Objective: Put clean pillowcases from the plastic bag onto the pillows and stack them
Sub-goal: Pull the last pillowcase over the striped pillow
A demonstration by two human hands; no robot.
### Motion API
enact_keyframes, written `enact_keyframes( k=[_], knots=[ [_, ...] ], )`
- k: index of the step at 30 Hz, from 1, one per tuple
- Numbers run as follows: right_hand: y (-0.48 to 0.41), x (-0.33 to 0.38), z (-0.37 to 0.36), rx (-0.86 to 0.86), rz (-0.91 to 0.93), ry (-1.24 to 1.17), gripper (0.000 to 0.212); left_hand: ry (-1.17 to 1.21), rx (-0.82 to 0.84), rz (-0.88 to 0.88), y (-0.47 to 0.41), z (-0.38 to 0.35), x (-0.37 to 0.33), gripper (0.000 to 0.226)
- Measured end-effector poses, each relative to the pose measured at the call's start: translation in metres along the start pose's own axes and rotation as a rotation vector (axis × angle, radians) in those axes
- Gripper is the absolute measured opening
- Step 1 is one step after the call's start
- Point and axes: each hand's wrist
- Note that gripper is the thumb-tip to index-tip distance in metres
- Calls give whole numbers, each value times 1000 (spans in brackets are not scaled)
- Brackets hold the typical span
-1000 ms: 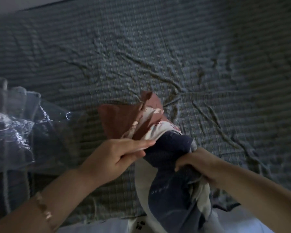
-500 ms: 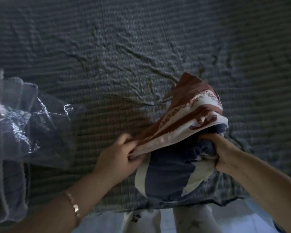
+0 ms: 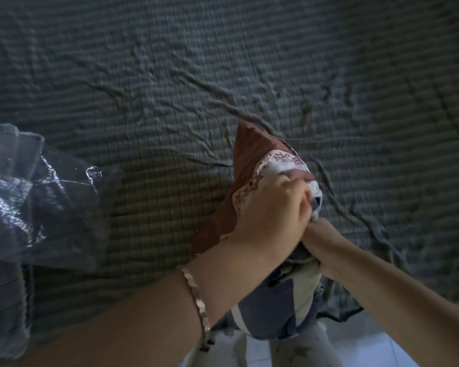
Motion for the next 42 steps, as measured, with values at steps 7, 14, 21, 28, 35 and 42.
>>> enact_keyframes(
  k=[7,14,21,28,35,42],
  knots=[
    [2,2,3,4,114,55,7,-193,80,5,-3,3,16,37],
    [0,0,2,-6,315,250,24,201,253,-27,-16,20,2,15],
    [-3,3,13,-30,372,186,11,-147,56,-297,15,-11,61,29],
    [-2,13,39,9,183,-321,27,-157,-86,453,39,-29,122,6],
    [7,9,67,101,72,-709,22,-126,19,896,60,-11,187,7],
    [10,11,79,119,-42,-836,15,229,-182,930,59,-1,186,24]
  ],
)
Point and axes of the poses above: each hand's wrist, its own y-axis away from the middle knuckle, its own z-axis out of the back of the hand, x = y × z, and after that the axes turned 2 degrees about z, right-handed
